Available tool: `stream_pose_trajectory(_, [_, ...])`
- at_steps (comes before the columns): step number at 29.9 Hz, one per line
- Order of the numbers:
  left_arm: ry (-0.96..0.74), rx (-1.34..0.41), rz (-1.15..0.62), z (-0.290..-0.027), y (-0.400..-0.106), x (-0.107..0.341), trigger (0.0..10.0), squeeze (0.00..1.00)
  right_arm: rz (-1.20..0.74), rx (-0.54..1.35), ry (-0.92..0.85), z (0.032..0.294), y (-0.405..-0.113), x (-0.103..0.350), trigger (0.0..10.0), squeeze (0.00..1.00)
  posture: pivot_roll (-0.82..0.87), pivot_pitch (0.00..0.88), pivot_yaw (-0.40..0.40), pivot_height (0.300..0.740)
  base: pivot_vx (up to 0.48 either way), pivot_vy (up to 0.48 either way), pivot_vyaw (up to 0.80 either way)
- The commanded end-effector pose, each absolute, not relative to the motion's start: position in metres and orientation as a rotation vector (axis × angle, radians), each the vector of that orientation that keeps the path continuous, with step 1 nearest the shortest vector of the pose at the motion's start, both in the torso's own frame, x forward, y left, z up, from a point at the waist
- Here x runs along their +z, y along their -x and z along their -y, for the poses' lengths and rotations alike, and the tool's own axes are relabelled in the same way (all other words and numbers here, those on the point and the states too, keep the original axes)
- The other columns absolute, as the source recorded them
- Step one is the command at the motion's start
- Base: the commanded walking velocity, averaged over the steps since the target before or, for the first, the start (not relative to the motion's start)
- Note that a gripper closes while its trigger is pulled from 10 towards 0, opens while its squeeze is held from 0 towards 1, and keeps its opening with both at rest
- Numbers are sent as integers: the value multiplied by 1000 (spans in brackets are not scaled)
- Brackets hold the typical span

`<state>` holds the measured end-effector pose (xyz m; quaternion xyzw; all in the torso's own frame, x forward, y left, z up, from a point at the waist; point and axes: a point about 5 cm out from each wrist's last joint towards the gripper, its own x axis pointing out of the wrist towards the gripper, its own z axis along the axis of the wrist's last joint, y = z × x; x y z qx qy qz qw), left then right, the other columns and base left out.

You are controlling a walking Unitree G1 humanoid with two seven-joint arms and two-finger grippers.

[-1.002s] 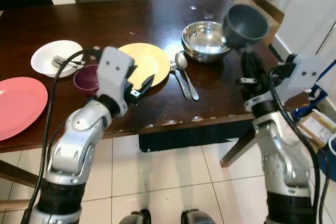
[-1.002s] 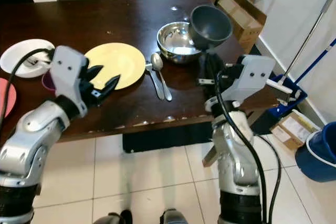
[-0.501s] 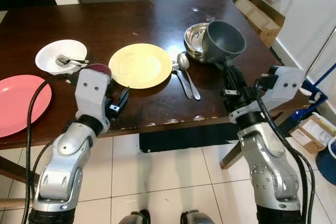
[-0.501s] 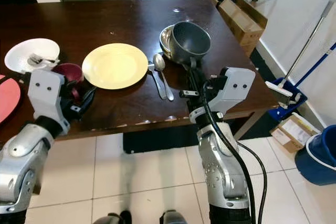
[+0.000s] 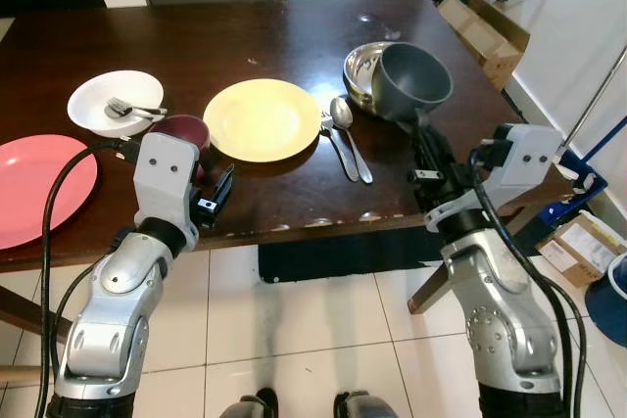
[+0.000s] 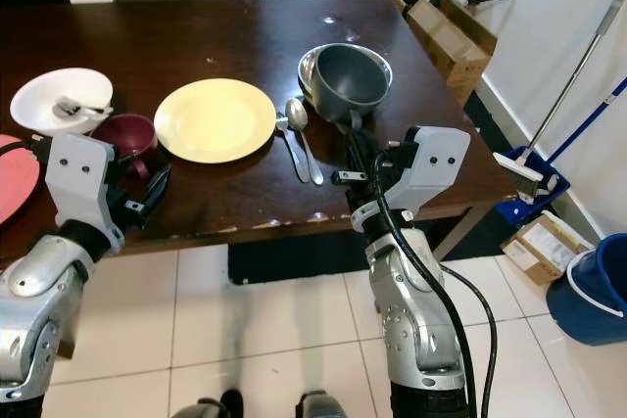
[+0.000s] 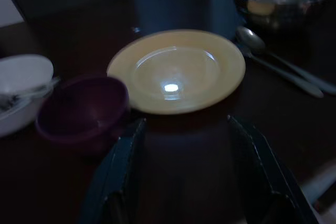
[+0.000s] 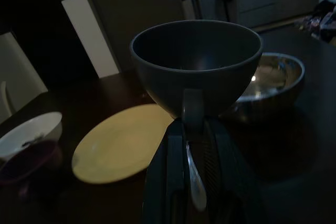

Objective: Setting the table

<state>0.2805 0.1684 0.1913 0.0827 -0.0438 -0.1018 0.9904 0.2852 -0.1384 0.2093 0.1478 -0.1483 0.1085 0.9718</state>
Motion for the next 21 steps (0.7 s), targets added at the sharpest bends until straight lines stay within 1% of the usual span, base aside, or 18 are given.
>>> stream_pose_trajectory(1, [-168, -206, 77, -169, -277, 188, 10000, 149, 274, 233, -297, 136, -283, 204, 10000, 0, -114, 63, 39, 740, -461, 0, 0])
stream_pose_trajectory(21, [-175, -220, 71, -166, -273, 188, 10000, 145, 266, 247, -322, 131, -279, 203, 10000, 0, -111, 83, 48, 740, -443, 0, 0])
